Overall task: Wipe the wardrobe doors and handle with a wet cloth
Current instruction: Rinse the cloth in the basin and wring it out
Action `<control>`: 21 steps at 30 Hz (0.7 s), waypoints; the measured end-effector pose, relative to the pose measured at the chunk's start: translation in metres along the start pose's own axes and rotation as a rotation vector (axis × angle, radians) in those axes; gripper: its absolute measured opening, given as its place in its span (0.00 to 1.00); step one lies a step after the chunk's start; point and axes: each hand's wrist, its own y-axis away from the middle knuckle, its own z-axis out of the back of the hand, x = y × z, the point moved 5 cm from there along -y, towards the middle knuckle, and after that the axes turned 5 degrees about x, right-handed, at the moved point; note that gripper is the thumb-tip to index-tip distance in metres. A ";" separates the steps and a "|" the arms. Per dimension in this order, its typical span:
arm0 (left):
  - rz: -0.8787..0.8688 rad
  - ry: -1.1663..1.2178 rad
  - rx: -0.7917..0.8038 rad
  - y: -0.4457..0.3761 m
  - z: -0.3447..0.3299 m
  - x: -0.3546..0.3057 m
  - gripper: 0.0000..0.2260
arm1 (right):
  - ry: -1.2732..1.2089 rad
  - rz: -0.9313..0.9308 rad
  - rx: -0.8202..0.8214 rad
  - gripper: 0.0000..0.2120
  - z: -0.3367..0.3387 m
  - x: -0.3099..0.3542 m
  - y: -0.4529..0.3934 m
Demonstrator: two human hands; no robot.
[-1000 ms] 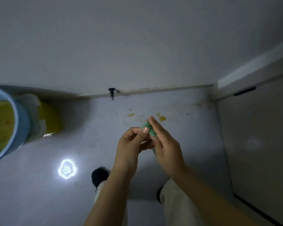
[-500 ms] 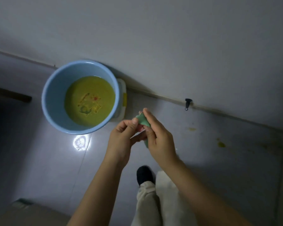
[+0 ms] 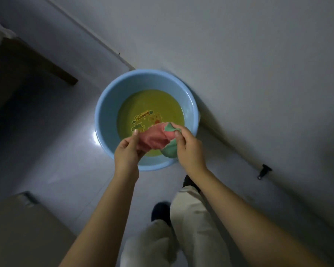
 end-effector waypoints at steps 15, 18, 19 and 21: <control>0.251 -0.259 -0.123 -0.214 0.022 0.049 0.19 | 0.548 -0.206 0.152 0.26 -0.117 -0.121 -0.170; 0.513 -0.112 -0.019 -0.227 0.013 0.069 0.26 | 0.613 -0.349 0.290 0.28 -0.153 -0.149 -0.181; 0.579 -0.069 0.025 -0.232 0.011 0.073 0.27 | 0.588 -0.432 0.265 0.27 -0.163 -0.156 -0.184; 0.662 0.036 0.079 -0.231 0.002 0.072 0.28 | 0.446 -0.549 0.143 0.24 -0.178 -0.154 -0.188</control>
